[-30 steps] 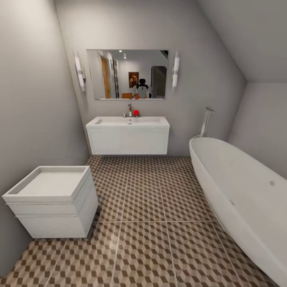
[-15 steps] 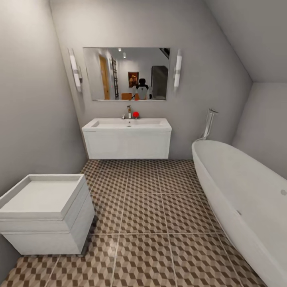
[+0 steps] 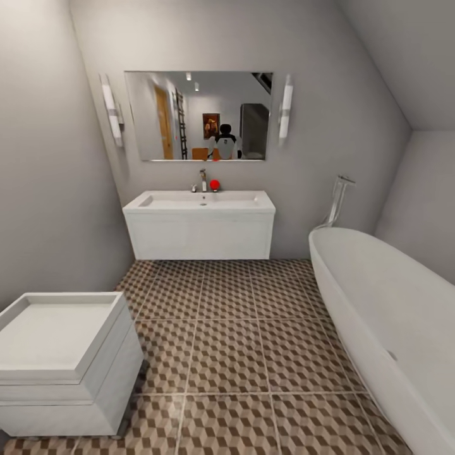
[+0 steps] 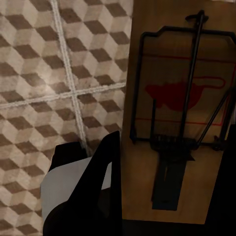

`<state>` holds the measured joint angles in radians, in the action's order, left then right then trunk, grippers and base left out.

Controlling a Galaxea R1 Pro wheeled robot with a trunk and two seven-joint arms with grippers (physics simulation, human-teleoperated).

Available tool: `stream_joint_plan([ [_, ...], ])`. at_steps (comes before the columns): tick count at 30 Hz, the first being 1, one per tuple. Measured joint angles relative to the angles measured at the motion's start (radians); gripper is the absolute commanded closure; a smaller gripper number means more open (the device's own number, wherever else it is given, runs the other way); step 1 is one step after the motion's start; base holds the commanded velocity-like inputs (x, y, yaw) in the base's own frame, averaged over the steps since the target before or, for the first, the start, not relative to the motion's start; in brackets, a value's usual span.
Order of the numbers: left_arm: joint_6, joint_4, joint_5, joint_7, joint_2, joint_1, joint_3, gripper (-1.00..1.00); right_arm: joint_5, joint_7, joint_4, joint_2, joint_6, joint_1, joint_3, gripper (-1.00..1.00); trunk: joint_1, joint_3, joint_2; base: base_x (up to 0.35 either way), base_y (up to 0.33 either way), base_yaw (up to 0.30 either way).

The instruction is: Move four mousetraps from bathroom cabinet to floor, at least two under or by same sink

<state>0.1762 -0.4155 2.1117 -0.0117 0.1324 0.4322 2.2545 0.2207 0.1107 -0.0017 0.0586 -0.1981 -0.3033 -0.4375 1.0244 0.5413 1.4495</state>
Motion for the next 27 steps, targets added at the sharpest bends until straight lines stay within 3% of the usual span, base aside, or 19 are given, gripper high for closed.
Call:
stream_joint_plan([
  [27, 0.000, 0.000, -0.001, 0.000, 0.001, 0.000, 0.000, 1.00, 0.001, -0.001, 0.003, 0.000, 0.001, 0.000, 0.000, 1.00, 0.000, 0.000, 0.000, 0.335, 0.000, 0.000],
])
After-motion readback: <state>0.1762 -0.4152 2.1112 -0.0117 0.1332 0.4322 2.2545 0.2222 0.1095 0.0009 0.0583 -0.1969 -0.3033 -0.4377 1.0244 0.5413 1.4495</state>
